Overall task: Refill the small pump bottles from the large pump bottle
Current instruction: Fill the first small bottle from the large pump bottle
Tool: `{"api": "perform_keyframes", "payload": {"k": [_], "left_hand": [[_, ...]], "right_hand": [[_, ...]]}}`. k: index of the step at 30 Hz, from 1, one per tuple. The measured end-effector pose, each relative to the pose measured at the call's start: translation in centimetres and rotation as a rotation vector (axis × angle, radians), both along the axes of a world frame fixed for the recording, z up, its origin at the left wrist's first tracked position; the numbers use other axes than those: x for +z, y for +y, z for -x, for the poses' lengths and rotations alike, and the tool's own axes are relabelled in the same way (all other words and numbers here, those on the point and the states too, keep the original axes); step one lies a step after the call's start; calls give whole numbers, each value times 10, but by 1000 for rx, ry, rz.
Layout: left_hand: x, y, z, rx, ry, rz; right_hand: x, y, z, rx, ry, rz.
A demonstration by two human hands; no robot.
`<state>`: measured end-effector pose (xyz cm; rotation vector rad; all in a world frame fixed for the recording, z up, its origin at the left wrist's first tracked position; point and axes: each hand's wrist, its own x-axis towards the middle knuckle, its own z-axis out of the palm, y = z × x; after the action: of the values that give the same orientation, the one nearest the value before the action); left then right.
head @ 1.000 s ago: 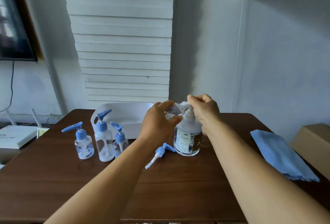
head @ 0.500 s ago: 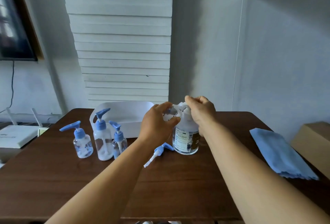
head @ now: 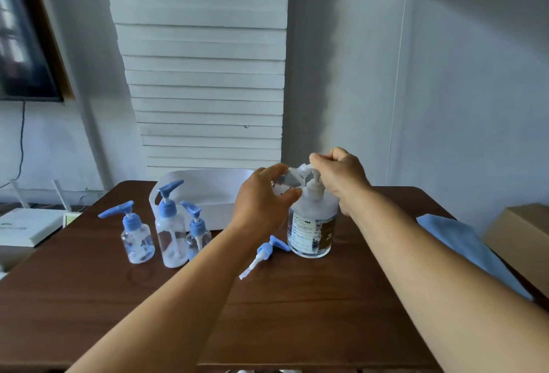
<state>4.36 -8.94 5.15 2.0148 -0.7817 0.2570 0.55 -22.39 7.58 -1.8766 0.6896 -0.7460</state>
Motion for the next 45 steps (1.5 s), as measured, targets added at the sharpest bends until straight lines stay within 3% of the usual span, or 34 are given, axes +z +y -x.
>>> {"api": "perform_keyframes", "payload": {"k": [5, 20, 29, 34, 40, 45], "left_hand": [[-5, 1, 1, 9, 11, -24], [-5, 3, 2, -5, 15, -20], [-10, 1, -1, -4, 28, -22], [-3, 0, -2, -16, 19, 17], [-13, 2, -1, -20, 51, 8], [-4, 0, 0, -30, 50, 29]], "right_hand": [[-20, 6, -3, -67, -46, -3], [-6, 10, 6, 39, -58, -171], [-17, 8, -2, -18, -75, -128], [8, 3, 4, 49, -53, -119], [-18, 11, -1, -12, -101, -145], [2, 5, 4, 52, -65, -167]]}}
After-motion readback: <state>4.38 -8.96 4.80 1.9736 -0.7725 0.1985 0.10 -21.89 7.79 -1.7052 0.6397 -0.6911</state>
